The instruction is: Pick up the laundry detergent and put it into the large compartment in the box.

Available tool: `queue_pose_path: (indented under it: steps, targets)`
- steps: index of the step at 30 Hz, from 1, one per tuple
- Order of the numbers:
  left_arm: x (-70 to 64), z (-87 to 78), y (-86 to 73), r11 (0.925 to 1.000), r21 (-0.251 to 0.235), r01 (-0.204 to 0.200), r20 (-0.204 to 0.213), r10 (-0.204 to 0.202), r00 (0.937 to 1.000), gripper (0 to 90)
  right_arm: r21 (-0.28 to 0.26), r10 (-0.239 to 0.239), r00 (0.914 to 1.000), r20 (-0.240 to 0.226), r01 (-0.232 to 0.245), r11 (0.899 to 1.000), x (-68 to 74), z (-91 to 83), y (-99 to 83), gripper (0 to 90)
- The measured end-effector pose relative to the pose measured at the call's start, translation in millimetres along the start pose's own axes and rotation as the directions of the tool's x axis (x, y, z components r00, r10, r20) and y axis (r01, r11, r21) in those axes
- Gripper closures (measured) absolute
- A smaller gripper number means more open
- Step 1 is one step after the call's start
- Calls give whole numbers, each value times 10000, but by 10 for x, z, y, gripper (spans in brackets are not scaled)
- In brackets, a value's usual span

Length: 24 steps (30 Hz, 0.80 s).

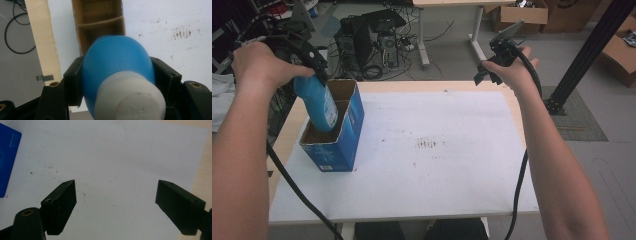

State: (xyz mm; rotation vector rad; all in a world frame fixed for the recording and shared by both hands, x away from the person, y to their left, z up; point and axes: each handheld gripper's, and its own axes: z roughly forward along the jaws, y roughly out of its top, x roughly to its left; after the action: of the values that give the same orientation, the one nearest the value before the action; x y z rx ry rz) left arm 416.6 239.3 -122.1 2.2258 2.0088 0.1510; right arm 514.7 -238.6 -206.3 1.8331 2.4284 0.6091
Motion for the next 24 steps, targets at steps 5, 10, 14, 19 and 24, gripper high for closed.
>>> queue_pose_path:
  steps: [5, 10, 14, 19, 24]
  targets:
    - [60, 172, -10, 9999, 148, 81, 131, -83, 9999, 376, 0, -74, 10000, 35, 74, 10000, -11, -1, -7, 170]
    - [119, 396, -20, 9992, 370, 158, 153, -163, 9997, 376, 4, -17, 10000, 66, 17, 10000, -18, 4, -13, 170]
    - [134, 512, -24, 9987, 489, 152, 193, -162, 9997, 376, 21, -55, 10000, 76, 55, 10000, -16, 6, -15, 170]
    - [162, 738, -33, 9973, 716, 182, 311, -204, 9993, 376, 23, -146, 9999, 46, 146, 9999, -3, 9, -13, 168]
    - [185, 952, -47, 9954, 944, 183, 323, -215, 9992, 377, 31, -143, 9999, 71, 142, 9999, -9, 6, -15, 167]
